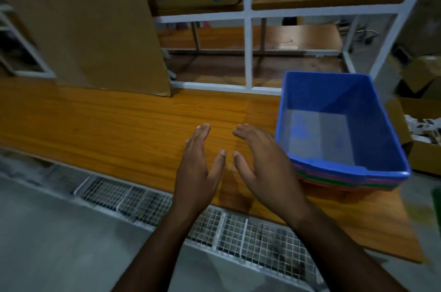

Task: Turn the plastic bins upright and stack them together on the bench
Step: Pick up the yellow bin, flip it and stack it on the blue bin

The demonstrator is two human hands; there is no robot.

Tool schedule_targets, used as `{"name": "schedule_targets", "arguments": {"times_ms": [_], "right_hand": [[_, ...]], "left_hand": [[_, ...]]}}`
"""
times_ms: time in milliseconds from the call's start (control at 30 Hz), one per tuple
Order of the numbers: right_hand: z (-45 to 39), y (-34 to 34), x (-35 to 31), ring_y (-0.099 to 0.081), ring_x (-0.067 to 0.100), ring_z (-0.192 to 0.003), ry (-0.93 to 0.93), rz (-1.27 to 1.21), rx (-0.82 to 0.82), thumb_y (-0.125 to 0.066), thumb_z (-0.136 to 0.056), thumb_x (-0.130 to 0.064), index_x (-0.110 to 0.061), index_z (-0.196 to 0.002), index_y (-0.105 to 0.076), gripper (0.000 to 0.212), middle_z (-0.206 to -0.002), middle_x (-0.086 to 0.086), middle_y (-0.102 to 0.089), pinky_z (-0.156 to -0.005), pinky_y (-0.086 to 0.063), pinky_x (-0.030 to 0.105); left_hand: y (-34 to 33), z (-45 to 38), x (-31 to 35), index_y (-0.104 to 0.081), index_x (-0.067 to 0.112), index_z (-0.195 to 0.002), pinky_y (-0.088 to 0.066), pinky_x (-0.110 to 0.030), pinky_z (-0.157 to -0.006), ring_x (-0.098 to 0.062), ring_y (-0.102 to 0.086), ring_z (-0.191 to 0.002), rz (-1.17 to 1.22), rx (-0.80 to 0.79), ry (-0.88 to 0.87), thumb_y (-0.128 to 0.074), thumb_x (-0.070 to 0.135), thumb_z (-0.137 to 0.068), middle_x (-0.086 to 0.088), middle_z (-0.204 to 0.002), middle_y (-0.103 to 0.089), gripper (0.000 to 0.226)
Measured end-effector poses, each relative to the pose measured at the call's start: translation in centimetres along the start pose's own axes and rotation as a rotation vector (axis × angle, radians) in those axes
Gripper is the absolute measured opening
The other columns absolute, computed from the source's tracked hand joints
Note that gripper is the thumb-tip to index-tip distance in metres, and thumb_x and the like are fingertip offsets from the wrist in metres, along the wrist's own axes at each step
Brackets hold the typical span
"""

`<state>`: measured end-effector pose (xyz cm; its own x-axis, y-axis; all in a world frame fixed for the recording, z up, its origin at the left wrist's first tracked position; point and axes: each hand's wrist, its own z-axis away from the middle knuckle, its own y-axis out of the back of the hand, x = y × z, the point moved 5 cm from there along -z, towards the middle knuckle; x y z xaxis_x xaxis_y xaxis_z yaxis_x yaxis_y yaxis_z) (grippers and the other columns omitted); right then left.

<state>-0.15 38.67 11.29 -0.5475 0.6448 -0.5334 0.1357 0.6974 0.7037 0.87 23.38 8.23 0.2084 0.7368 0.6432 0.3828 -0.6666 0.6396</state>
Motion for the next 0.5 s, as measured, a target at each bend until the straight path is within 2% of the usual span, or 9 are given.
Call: {"name": "schedule_targets", "arguments": {"times_ms": [67,200,333,433,500], "right_hand": [[-0.9,-2.5,-2.1,-0.041,0.012,-0.134,0.031,-0.009,-0.042,-0.058,-0.093,-0.027,-0.018,-0.136,-0.050,0.045,-0.141,-0.001,-0.051,-0.108,-0.036,0.029],[-2.8,-8.0,-6.6,-0.037,0.013,-0.137,0.075,-0.016,-0.106,-0.058,-0.094,-0.030,-0.017,-0.142,-0.044,0.051,-0.146,-0.001,-0.046,-0.110,-0.035,0.030],[-4.6,-14.7,-11.8,-0.026,0.011,-0.142,0.087,-0.009,-0.155,-0.056,-0.095,-0.036,-0.018,-0.150,-0.029,0.064,-0.155,-0.002,-0.033,-0.111,-0.024,0.022],[-5.8,-20.1,-15.5,-0.021,0.012,-0.145,0.084,-0.036,-0.200,-0.052,-0.096,-0.044,-0.020,-0.153,-0.021,0.070,-0.159,-0.003,-0.026,-0.112,-0.020,0.022],[-6.9,-23.5,-18.0,-0.022,0.012,-0.144,0.112,-0.045,-0.225,-0.052,-0.095,-0.046,-0.020,-0.153,-0.020,0.071,-0.158,-0.002,-0.027,-0.111,-0.020,0.022]], "left_hand": [[2.4,0.5,-2.3,-0.032,0.019,-0.153,-0.029,-0.043,-0.119,-0.007,-0.023,-0.149,-0.017,0.044,0.023,-0.049,0.042,-0.098,0.018,-0.152,-0.030,0.062],[8.2,1.7,-7.6,-0.033,0.023,-0.152,-0.029,-0.030,-0.117,-0.006,-0.024,-0.148,-0.014,0.127,0.083,-0.047,0.046,-0.099,0.018,-0.153,-0.032,0.060],[14.7,3.6,-14.3,-0.032,0.029,-0.153,-0.030,-0.028,-0.114,-0.001,-0.026,-0.146,0.012,0.190,0.177,-0.049,0.045,-0.099,0.015,-0.156,-0.032,0.059],[19.7,5.1,-19.1,-0.029,0.034,-0.153,-0.029,-0.025,-0.115,0.001,-0.025,-0.145,0.006,0.233,0.241,-0.047,0.051,-0.097,0.016,-0.159,-0.030,0.061],[23.1,5.8,-21.9,-0.027,0.037,-0.152,-0.027,-0.012,-0.111,0.004,-0.025,-0.144,0.001,0.268,0.284,-0.046,0.053,-0.096,0.017,-0.159,-0.028,0.062]]}}
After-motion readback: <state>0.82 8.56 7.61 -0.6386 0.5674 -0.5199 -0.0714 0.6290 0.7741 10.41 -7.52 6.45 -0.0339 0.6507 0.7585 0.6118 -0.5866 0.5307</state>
